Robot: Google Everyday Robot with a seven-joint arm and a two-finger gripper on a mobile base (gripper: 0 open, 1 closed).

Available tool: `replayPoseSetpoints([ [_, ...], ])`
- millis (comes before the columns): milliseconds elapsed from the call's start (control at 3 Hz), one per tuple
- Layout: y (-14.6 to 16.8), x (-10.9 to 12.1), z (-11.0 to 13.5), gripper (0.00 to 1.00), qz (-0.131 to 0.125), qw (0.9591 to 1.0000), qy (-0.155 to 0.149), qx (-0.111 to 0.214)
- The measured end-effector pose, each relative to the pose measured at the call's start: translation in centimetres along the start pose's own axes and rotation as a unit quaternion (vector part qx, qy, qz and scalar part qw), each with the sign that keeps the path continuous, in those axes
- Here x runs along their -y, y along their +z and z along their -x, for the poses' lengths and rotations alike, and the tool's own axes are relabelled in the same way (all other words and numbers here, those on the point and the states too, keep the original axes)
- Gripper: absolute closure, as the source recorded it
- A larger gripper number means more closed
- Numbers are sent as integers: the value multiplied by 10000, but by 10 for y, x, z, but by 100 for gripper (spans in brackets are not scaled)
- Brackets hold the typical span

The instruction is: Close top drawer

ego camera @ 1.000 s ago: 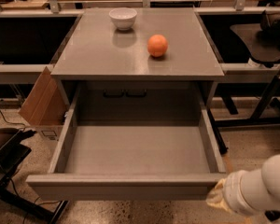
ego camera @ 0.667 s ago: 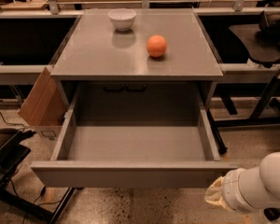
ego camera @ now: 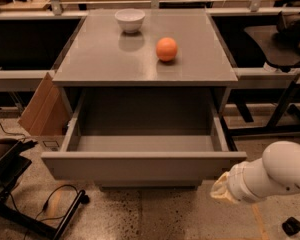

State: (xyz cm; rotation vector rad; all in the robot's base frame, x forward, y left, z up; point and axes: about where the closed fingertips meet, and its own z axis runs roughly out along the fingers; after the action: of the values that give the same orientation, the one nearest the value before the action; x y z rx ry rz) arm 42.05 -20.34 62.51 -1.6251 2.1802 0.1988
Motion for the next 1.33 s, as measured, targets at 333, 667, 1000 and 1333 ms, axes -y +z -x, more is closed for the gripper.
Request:
replayPoseSetpoints([
  [333,14,29,6,100,40,9999,-16,98],
  [667,37,85,19,100,78,9997,-39,249],
  [1000,37,85,19,100,78,9996,-39,250],
  [1333,46,112,31,100,83,9995,-89,303],
])
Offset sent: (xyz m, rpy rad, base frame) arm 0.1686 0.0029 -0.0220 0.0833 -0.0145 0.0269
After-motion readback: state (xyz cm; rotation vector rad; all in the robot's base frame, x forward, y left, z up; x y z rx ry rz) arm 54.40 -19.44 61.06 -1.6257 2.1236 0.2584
